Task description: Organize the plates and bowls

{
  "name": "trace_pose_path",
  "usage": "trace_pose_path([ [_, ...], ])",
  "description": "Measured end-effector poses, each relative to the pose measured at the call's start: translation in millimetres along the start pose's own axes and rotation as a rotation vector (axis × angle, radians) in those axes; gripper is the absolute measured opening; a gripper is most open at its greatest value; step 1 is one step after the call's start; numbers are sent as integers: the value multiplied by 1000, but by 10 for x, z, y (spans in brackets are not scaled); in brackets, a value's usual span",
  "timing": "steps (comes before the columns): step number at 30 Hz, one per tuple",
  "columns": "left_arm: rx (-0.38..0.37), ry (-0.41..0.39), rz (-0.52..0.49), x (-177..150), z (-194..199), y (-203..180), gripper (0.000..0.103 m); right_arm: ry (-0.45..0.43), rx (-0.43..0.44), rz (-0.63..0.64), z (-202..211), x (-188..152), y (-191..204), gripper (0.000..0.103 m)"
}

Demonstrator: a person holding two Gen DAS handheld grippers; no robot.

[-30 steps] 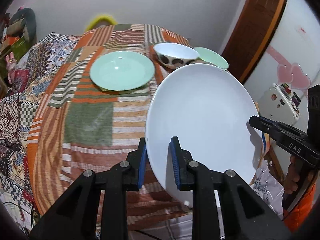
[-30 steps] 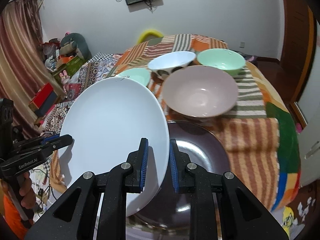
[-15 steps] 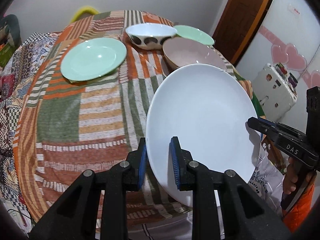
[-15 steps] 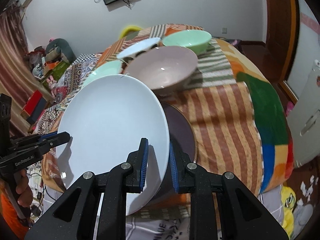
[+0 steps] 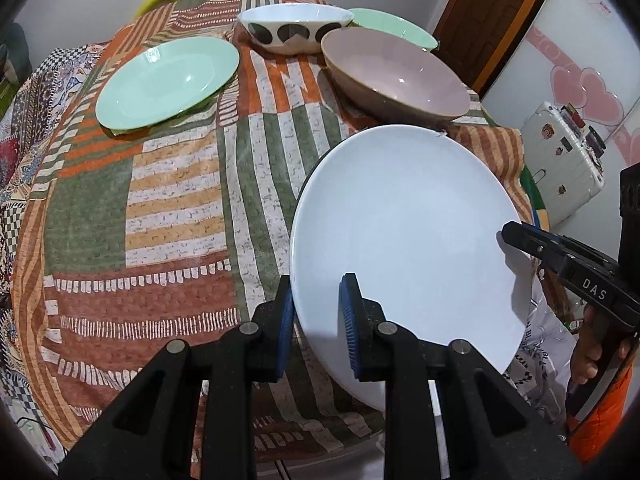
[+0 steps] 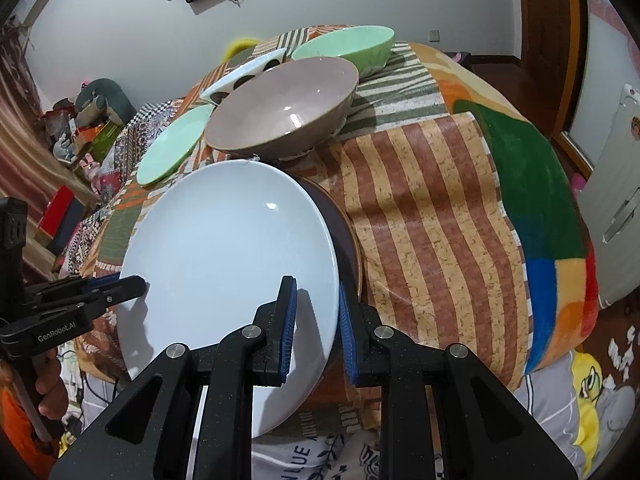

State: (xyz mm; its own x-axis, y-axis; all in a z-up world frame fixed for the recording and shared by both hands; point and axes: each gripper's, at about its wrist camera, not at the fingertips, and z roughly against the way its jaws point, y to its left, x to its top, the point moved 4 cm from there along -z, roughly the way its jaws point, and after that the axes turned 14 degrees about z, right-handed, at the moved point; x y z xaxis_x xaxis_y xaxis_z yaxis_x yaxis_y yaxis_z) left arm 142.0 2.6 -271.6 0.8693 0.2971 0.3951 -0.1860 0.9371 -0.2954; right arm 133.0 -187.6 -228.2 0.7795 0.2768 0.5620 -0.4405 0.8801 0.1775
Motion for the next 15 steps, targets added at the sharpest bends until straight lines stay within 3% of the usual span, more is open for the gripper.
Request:
trace_pose_path([
  [15,-4,22,6,82,-171,-8,23,11,-18,-7,-69,38,-40,19],
])
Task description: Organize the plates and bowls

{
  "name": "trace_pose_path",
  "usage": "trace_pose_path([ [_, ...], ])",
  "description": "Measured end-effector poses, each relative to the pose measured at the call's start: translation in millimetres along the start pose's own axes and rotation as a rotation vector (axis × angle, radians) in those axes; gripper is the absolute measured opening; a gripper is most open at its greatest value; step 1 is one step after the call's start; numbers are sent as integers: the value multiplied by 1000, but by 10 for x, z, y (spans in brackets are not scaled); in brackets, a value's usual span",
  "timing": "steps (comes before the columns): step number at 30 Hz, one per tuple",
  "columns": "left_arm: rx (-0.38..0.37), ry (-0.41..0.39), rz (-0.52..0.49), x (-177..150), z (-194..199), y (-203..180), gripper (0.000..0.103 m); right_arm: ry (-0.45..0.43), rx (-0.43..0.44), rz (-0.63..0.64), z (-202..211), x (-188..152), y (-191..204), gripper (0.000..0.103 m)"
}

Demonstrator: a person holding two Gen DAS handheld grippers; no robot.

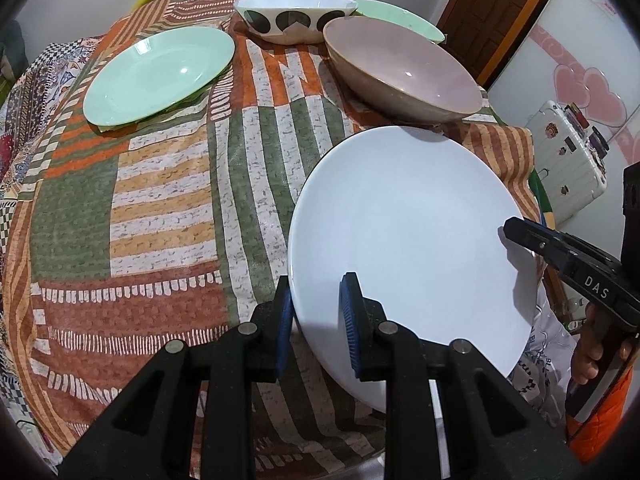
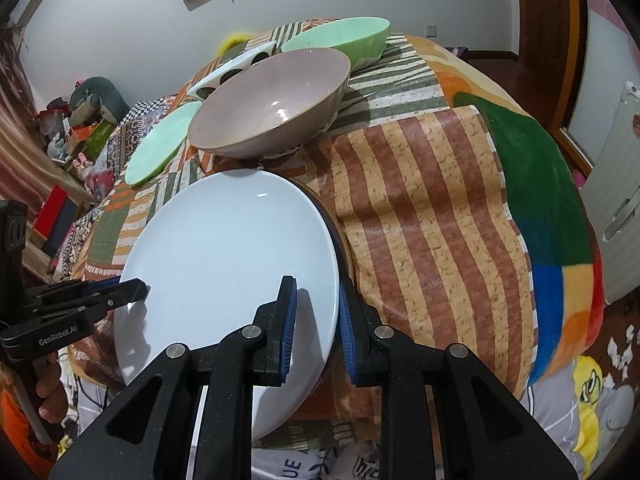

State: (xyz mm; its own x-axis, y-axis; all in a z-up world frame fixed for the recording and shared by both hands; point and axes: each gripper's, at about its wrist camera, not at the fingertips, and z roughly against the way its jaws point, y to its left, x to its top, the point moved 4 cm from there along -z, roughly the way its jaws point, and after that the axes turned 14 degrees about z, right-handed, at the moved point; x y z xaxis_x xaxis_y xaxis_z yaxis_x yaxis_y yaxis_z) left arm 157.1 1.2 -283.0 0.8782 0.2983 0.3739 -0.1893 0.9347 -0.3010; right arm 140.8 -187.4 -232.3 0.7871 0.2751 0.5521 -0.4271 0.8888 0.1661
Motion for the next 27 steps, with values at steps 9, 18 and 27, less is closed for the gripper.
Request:
trace_pose_path([
  [9,10,-9,-3,32,-45,-27,24,-6,-41,33,-31,48,22,22],
  [18,4,-33,2,58,53,-20,30,4,-109,96,-5,89,123,43],
  [27,1,-180,21,235,629,198,47,-87,-122,125,314,294,280,51],
])
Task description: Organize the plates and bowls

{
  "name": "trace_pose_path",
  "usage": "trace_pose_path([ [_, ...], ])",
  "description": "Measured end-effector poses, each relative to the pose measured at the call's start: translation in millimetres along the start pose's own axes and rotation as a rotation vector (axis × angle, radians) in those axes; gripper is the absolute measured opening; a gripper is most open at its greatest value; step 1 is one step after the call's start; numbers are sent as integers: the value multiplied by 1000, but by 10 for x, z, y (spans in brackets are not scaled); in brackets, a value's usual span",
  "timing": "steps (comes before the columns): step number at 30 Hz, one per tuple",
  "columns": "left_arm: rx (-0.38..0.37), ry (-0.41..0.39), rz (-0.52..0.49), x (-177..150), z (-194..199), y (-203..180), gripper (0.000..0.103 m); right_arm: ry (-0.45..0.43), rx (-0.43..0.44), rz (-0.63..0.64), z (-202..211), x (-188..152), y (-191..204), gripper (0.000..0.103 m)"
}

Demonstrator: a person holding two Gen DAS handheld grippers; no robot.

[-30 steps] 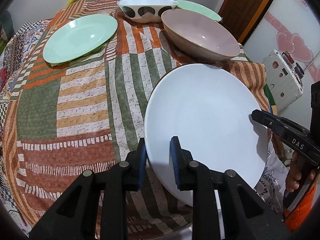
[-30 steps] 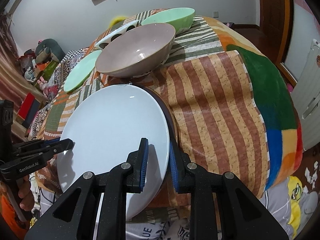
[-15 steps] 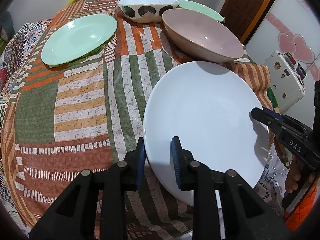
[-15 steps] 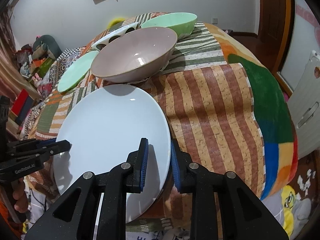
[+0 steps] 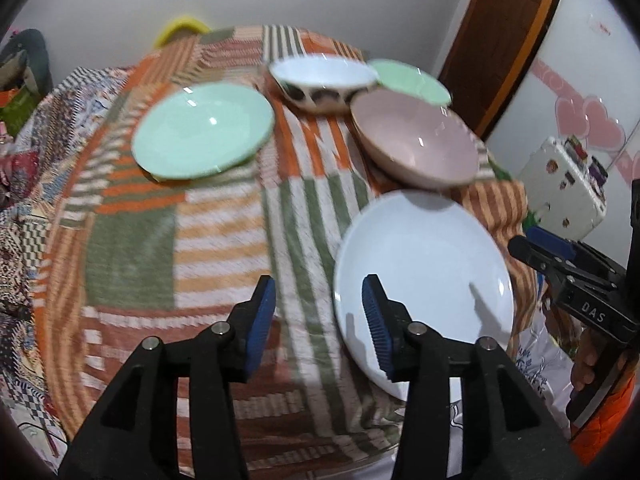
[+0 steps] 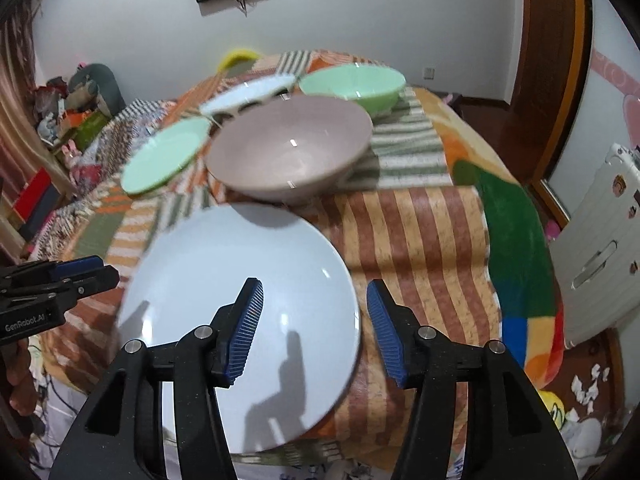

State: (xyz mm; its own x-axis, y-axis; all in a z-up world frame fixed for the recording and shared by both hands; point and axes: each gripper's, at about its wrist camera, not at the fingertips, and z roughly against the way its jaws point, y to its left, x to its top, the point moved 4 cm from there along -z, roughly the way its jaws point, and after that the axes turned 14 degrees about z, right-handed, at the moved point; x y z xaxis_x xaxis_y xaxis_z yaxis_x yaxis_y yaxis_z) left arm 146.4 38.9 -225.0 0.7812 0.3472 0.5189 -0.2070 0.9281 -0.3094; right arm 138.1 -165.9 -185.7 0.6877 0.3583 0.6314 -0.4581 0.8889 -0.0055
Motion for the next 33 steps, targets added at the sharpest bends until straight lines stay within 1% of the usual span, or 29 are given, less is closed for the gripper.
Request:
trace_pose_path([
  [4,31,-99,10,205,259,213,57,-46,35,21,86,187,157,51],
  [5,41,-121,14,270,313,282,57,-57,47,26,92,239,203,51],
  [9,80,-171,51,510,377,541,60,-92,81,59,49,457,411,51],
  [14,115,-204,110,809,307,917,61,-116,121,87,-140,720,682,51],
  [18,140,-207,141,1034,144,1203,61,-116,147,103,-351,912,867,51],
  [20,140,-198,155,1151,16,1337,61,-103,159,104,-487,1012,929,51],
  [25,145,-137,186,1360,-426,1621,61,-41,181,111,-843,1195,1037,51],
  [28,130,-104,187,1452,-663,1705,61,-10,182,109,-1034,1267,1081,51],
  [30,136,-94,177,1518,-795,1753,61,20,193,112,-1174,1305,1113,51],
  [32,131,-90,175,1589,-908,1793,57,44,189,113,-1283,1328,1135,50],
  [33,125,-86,176,1616,-947,1813,51,50,184,120,-1328,1336,1154,48],
])
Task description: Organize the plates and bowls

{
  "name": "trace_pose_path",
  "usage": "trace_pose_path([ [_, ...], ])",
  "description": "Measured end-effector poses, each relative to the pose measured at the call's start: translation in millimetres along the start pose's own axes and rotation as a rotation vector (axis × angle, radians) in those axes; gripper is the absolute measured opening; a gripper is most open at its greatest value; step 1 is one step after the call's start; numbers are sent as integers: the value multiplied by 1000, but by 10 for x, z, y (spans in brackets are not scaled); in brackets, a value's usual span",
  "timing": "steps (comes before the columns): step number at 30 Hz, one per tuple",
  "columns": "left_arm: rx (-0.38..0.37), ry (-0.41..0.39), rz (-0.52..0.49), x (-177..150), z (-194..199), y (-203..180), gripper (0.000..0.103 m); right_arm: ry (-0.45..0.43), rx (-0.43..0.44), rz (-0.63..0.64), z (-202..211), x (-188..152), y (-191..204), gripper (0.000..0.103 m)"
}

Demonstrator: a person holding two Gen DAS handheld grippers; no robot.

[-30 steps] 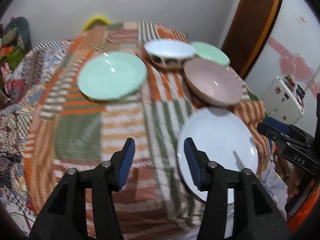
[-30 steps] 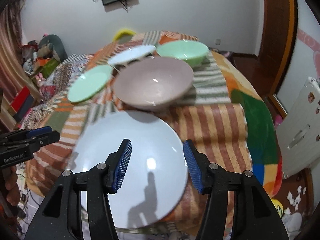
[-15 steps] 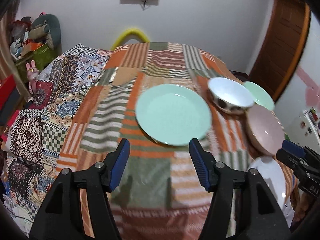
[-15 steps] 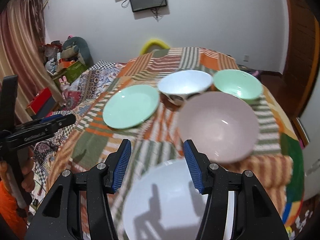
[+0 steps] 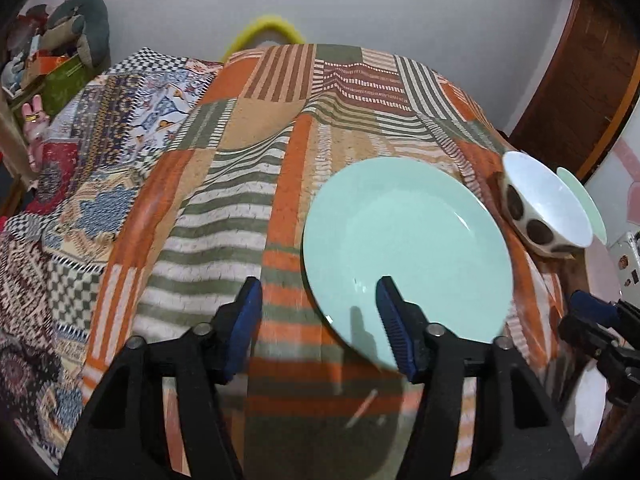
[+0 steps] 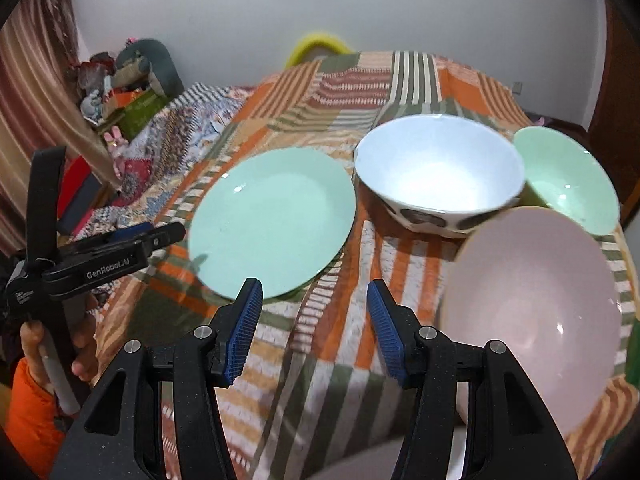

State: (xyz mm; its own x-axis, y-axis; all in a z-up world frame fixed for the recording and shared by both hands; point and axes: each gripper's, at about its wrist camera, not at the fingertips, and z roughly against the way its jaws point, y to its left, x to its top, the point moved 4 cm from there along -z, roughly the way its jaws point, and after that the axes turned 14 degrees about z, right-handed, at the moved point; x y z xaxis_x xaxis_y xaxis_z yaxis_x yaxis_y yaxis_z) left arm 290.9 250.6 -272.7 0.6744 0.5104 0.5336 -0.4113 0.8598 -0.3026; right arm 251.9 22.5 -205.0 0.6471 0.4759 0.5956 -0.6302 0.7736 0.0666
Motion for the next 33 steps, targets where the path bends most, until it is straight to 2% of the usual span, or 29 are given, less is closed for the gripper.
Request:
trace_pose_path([
  [4,-20,28,6,123,-226,10,36,43,11,8,-178,29,10,33],
  [7,-19,44,7,193,-365,14,30,74,8,-1,-298,42,-8,29],
  [13,-40,50,6,275,-511,4,20,118,18,-28,-476,60,-48,28],
  [22,-77,89,26,194,-446,89,18,128,9,-37,-518,93,-66,27],
  [28,-36,112,-14,-174,-155,201,18,152,37,10,-467,14,62,27],
  [33,-39,150,-5,-506,110,310,19,167,57,50,-377,-112,178,27],
])
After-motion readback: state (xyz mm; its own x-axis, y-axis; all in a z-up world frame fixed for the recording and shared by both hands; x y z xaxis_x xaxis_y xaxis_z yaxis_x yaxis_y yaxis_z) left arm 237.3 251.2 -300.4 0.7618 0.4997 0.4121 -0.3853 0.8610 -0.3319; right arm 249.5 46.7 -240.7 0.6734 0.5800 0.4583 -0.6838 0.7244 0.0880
